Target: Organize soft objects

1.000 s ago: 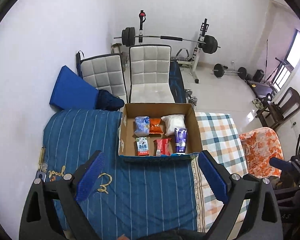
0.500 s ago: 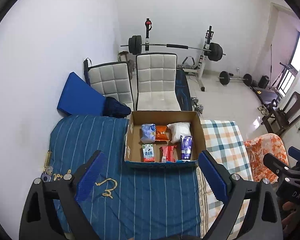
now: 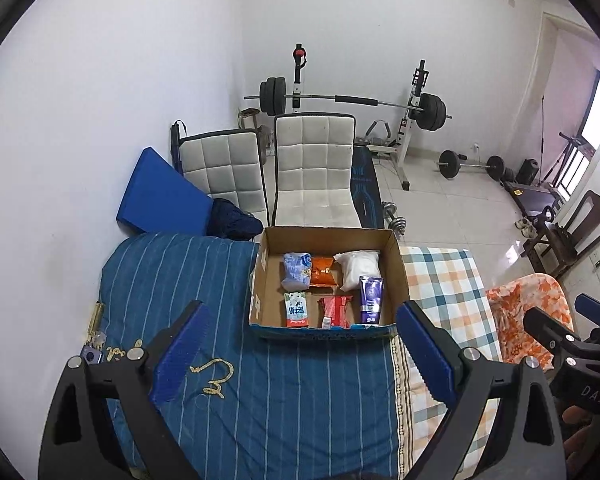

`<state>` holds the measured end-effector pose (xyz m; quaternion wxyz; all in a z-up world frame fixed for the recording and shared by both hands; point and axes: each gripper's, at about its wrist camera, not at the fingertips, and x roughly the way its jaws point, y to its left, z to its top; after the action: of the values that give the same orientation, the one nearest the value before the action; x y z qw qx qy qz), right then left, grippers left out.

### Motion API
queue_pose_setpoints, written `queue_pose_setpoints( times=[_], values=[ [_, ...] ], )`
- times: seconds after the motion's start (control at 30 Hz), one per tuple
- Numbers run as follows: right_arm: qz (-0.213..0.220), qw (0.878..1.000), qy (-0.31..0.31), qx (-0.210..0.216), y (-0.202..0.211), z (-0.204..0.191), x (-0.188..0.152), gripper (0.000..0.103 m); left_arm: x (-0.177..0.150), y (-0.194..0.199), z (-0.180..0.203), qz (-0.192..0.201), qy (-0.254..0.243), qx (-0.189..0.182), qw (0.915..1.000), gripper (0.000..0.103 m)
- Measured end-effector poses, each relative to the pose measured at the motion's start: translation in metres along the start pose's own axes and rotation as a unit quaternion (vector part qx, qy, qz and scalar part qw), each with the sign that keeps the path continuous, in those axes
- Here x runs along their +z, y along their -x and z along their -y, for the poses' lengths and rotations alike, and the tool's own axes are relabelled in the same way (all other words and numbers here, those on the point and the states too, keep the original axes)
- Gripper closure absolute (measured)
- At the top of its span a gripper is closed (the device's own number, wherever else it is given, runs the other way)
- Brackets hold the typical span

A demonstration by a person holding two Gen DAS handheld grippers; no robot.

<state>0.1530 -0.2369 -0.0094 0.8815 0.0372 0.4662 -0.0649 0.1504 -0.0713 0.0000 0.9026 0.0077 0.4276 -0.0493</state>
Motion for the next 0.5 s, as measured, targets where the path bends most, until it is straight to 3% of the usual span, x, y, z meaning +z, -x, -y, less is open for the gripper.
queue_pose_setpoints(
  times=[0.5],
  values=[
    [0.008,1.000,0.014,0.003,0.0027,-0.0098,-0.0004,0.000,-0.0059,-0.0050,0.0035,-0.009,0.002,-0.003,1.0000,0.007]
  ],
)
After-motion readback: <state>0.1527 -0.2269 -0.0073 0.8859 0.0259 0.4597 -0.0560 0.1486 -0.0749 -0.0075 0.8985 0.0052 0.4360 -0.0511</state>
